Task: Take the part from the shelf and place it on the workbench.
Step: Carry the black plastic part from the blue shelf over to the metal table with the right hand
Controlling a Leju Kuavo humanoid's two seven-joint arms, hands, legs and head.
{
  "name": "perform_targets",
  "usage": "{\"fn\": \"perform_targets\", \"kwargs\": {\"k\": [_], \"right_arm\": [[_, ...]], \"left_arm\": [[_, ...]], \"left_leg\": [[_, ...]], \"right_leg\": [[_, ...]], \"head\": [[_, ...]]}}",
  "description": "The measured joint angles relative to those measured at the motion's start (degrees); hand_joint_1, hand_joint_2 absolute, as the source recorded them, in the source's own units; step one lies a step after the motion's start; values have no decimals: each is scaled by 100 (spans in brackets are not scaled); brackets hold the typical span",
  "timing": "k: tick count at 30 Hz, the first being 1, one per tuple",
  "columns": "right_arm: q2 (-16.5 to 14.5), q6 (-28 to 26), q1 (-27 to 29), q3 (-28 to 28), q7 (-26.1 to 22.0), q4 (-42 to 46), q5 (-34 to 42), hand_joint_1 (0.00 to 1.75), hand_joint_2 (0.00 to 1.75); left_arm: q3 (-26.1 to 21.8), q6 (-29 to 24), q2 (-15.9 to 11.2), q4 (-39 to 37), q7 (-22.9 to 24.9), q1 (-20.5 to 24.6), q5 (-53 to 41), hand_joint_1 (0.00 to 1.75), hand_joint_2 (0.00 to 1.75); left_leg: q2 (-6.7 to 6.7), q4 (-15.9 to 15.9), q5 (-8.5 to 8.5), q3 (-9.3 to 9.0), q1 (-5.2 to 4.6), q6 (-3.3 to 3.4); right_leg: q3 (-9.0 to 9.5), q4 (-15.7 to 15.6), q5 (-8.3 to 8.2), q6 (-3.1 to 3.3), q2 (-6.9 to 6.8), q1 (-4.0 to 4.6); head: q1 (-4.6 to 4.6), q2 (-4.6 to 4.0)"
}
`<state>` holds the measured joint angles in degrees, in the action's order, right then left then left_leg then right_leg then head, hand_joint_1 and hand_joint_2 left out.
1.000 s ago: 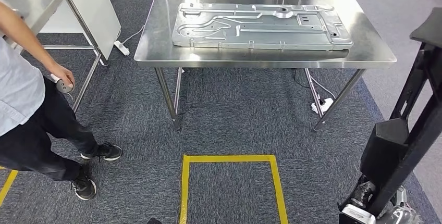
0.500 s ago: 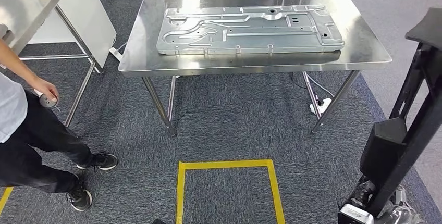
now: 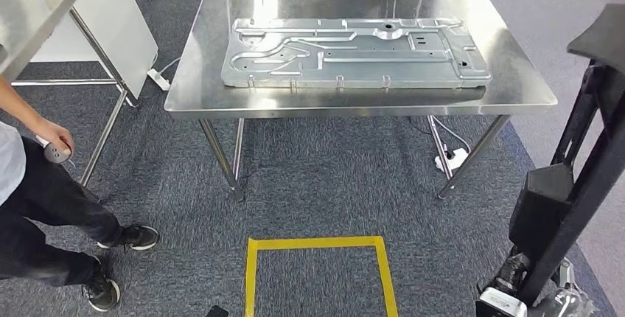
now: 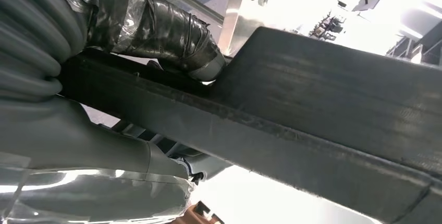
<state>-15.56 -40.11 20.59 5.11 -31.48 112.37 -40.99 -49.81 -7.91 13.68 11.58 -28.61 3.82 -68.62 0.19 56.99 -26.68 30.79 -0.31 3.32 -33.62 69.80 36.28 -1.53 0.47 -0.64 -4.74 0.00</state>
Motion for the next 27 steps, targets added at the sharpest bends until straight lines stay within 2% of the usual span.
{"fn": "perform_targets", "kwargs": {"k": [1, 2, 3, 5, 6, 7, 9, 11, 12, 13, 16, 17, 18, 19, 20, 21, 22, 23, 24, 27], "right_arm": [[1, 0, 4, 0, -8, 0, 5, 175, 175], [2, 0, 9, 0, -17, 0, 13, 175, 175], [2, 0, 11, 0, -28, 0, 18, 175, 175], [3, 0, 9, 1, -46, 5, 24, 175, 175], [7, 0, 7, 1, -54, 8, 25, 175, 175], [13, 1, 2, 2, -60, 15, 25, 175, 175], [25, 1, 1, 4, -67, 23, 22, 175, 175], [30, 0, 2, 8, -65, 34, 12, 175, 175], [31, 0, -3, 8, -65, 42, 4, 175, 175], [31, 0, -9, 9, -65, 51, -1, 175, 175], [31, 0, -22, 9, -62, 63, -6, 175, 175], [31, 0, -22, 9, -62, 62, -7, 175, 175], [32, 0, -22, 9, -60, 62, -8, 175, 175], [32, 0, -22, 9, -58, 62, -9, 175, 175], [33, 0, -23, 8, -54, 62, -10, 175, 175], [33, 1, -28, 8, -49, 62, -10, 175, 175], [34, 1, -34, 8, -40, 61, -10, 175, 175], [36, 1, -38, 8, -30, 60, -11, 175, 175], [38, 2, -42, 8, -19, 60, -12, 175, 175], [51, 1, -52, 8, 7, 66, -15, 175, 175]], "left_arm": [[0, 1, 1, 0, 1, 0, -1, 0, 175], [-1, 1, 2, -1, 3, -9, -2, 0, 175], [-1, 2, 3, -1, 5, -23, -3, 0, 175], [-2, 2, 9, -3, 11, -43, -6, 0, 175], [-1, 2, 11, -3, 13, -38, -7, 0, 175], [-1, 2, 13, -3, 14, -24, -11, 0, 175], [1, 2, 14, -3, 17, -5, -19, 0, 175], [1, 2, 14, -4, 19, -6, -23, 0, 175], [0, 2, 14, -4, 19, -2, -24, 0, 175], [1, 2, 13, -4, 19, 4, -24, 0, 175], [2, 2, 13, -4, 20, 7, -26, 0, 175], [2, 2, 13, -4, 21, -3, -28, 0, 175], [2, 2, 13, -4, 23, -14, -33, 0, 175], [2, 2, 13, -4, 25, -23, -37, 0, 175], [2, 2, 12, -4, 26, -28, -40, 0, 175], [1, 2, 2, -4, 28, -29, -43, 0, 175], [1, 1, -7, -4, 30, -26, -43, 0, 175], [1, 0, -14, -4, 31, -23, -44, 0, 175], [2, -1, -21, -4, 33, -25, -44, 0, 175], [2, -1, -14, -4, 33, -45, -45, 0, 175]], "left_leg": [[-1, 3, -30, -20, 4, -10], [-1, 7, -65, -54, 13, -27], [-1, 13, -106, -103, 28, -51], [-3, 29, -211, -218, 72, -121], [-7, 49, -259, -263, 86, -161], [-9, 62, -302, -284, 90, -204], [-12, 96, -342, -310, 76, -283], [-11, 155, -384, -319, 77, -339], [-11, 288, -437, -260, 84, -357], [-10, 535, -536, -127, 90, -374], [-10, 1620, -910, 578, 93, -390], [-10, 1798, -908, 753, 92, -379], [-11, 1768, -779, 832, 86, -354], [-13, 1525, -528, 807, 71, -312], [-13, 1143, -220, 717, 46, -247], [-13, 815, 0, 630, 14, -175], [-11, 539, 112, 564, -23, -107], [-9, 386, 155, 527, -54, -66], [-10, 339, 124, 511, -76, -51], [-5, 116, 176, 343, -35, -58]], "right_leg": [[-206, 262, 81, -31, -4, -24], [-340, 363, 42, -60, -8, -47], [-370, 257, -131, -87, -13, -67], [-176, -411, -668, -140, -27, -99], [-85, -727, -801, -139, -36, -95], [-30, -917, -871, -109, -44, -82], [-31, -983, -813, 14, -44, -52], [28, -979, -824, 118, -27, -60], [71, -991, -813, 153, -25, -63], [115, -1003, -798, 185, -26, -64], [186, -1013, -722, 248, -29, -31], [217, -1013, -692, 258, -19, -14], [262, -1014, -658, 263, -6, 5], [321, -1016, -619, 263, 5, 25], [371, -1022, -577, 264, 11, 38], [420, -1027, -541, 259, 12, 48], [441, -1036, -516, 243, 14, 42], [444, -1045, -496, 217, 16, 29], [457, -1062, -483, 183, 18, 17], [507, -1037, -399, 82, 4, 15]], "head": [[1, 0], [2, 0], [2, 0], [2, 0], [-7, 0], [-10, 1], [-13, 1], [-4, 1], [4, 1], [8, 0], [22, 0], [24, 0], [23, 0], [24, 0], [22, 0], [8, 0], [3, 0], [1, 0], [-2, 0], [10, 0]]}}
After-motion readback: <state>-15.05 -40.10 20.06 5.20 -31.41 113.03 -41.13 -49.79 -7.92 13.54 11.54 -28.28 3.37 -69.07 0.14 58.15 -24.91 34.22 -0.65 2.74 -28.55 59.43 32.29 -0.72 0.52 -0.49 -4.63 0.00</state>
